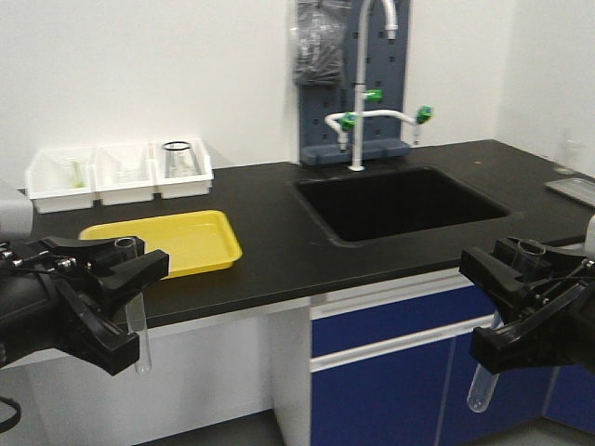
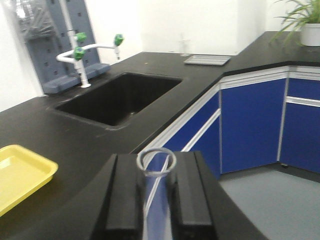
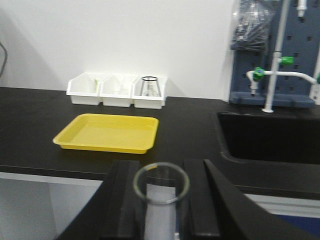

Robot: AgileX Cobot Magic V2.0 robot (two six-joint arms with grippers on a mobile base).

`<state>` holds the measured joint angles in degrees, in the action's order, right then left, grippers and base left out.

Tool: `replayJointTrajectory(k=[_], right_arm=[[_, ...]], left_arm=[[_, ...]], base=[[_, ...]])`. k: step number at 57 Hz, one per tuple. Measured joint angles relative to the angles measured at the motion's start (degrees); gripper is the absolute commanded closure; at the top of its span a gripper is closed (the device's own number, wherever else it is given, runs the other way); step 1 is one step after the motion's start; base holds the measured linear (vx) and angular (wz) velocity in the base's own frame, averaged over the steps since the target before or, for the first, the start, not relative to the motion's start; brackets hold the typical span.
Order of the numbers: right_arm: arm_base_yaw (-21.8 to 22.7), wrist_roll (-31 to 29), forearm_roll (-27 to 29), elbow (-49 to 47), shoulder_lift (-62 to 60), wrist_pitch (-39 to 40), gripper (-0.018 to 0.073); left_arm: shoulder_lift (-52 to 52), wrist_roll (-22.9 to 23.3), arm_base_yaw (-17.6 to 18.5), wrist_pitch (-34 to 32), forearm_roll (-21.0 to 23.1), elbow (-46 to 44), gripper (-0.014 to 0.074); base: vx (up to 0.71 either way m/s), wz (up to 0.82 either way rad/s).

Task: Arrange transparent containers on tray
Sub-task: 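Drive the base, holding both tubes, to the counter with the yellow tray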

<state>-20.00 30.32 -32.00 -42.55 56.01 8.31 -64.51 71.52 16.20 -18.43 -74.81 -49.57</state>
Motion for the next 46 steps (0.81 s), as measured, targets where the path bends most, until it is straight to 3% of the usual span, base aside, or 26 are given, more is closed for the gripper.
replayJointTrajectory(k=[46], right_arm=[[0.0, 0.0, 0.0, 0.0, 0.0, 0.0, 0.0572]], left_arm=[[0.0, 0.0, 0.0, 0.0, 0.0, 0.0, 0.0594]], base=[[0.08, 0.04]])
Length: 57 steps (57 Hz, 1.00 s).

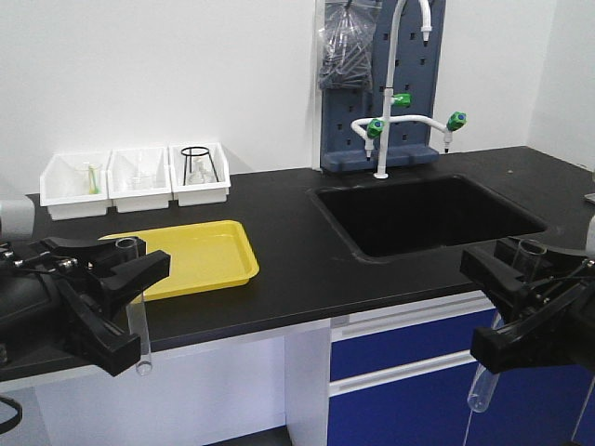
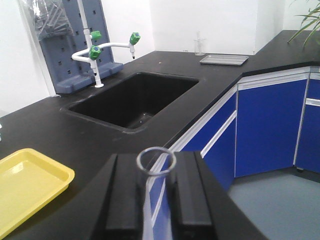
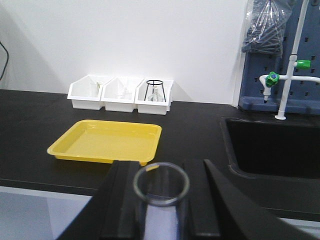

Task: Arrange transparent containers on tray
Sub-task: 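Drive the base, holding both tubes, to the counter with the yellow tray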

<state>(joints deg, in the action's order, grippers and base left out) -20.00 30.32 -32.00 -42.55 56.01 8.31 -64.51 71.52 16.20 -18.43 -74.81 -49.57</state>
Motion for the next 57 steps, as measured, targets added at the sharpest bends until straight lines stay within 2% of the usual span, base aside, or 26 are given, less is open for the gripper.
replayJointTrajectory(k=[33, 57], right_arm=[[0.0, 0.0, 0.0, 0.0, 0.0, -0.04, 0.0571], [0.0, 0.0, 0.0, 0.0, 0.0, -0.04, 0.0571]], left_arm=[[0.0, 0.0, 0.0, -0.11, 0.0, 0.0, 0.0594], [0.0, 0.0, 0.0, 0.02, 0.0, 0.0, 0.0594]], base=[[0.23, -0.1], [0.35, 0.49]])
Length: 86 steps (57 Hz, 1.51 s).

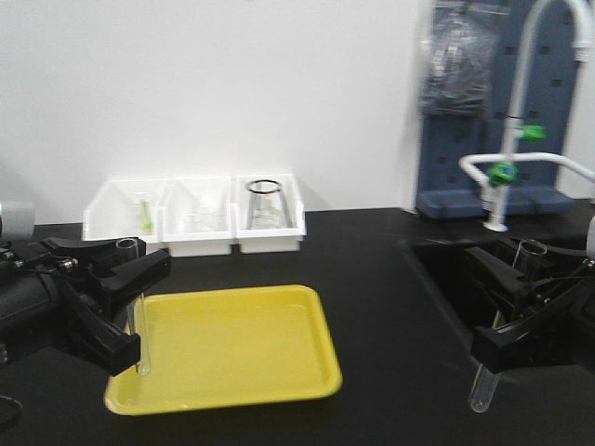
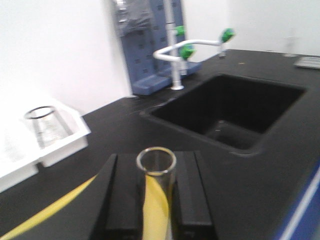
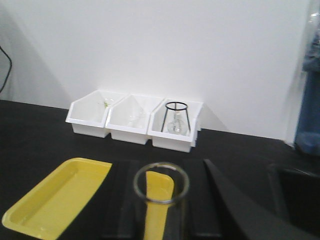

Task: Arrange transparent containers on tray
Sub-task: 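Drive the base, holding both tubes, to the counter with the yellow tray, then lower the left-held tube into the yellow tray and open the left gripper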

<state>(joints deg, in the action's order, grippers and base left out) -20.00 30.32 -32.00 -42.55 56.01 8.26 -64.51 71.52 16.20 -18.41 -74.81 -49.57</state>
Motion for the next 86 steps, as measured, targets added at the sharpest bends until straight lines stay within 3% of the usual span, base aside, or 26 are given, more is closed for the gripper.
replayJointTrajectory(k=[22, 86], right_arm=[[0.0, 0.0, 0.0, 0.0, 0.0, 0.0, 0.0571], [0.0, 0.0, 0.0, 0.0, 0.0, 0.0, 0.0571]], left_arm=[[0.0, 0.0, 0.0, 0.0, 0.0, 0.0, 0.0594], [0.0, 0.0, 0.0, 0.0, 0.0, 0.0, 0.0594]], base=[[0.28, 0.34], [0.1, -0.02]])
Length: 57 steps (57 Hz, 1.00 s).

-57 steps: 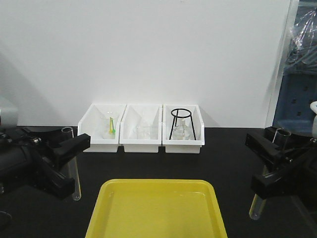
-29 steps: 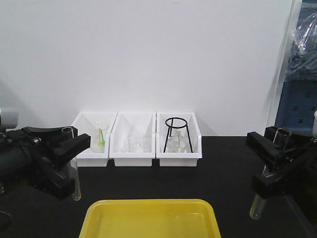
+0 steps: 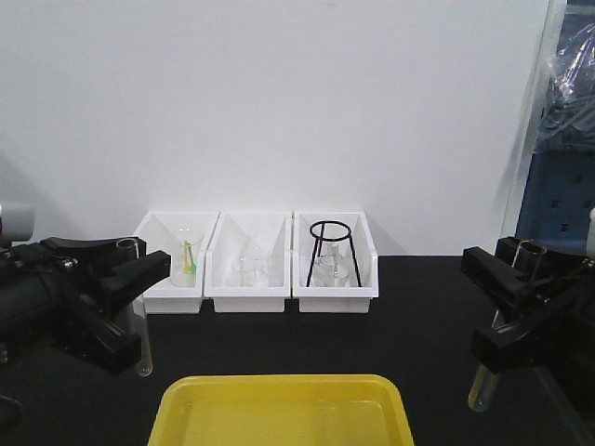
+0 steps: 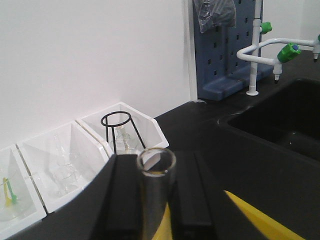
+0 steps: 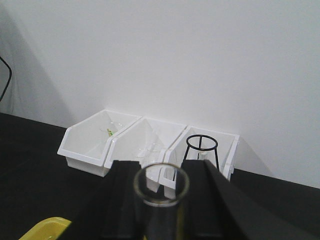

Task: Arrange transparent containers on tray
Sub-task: 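Lower the left-held tube into the yellow tray and open the left gripper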

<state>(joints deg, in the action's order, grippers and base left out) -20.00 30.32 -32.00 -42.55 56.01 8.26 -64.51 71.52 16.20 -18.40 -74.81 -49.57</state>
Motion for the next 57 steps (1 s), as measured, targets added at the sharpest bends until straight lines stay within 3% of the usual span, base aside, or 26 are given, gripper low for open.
replayJointTrajectory(k=[46, 57], right_arm=[[0.0, 0.0, 0.0, 0.0, 0.0, 0.0, 0.0571], [0.0, 0.0, 0.0, 0.0, 0.0, 0.0, 0.0571]], left_arm=[[0.0, 0.25, 0.0, -1.03, 0.0, 0.0, 0.0594], [-0.3, 8.54, 0.0, 1.96, 0.0, 0.0, 0.0594]], base=[[0.0, 0.0], [0.0, 0.0]])
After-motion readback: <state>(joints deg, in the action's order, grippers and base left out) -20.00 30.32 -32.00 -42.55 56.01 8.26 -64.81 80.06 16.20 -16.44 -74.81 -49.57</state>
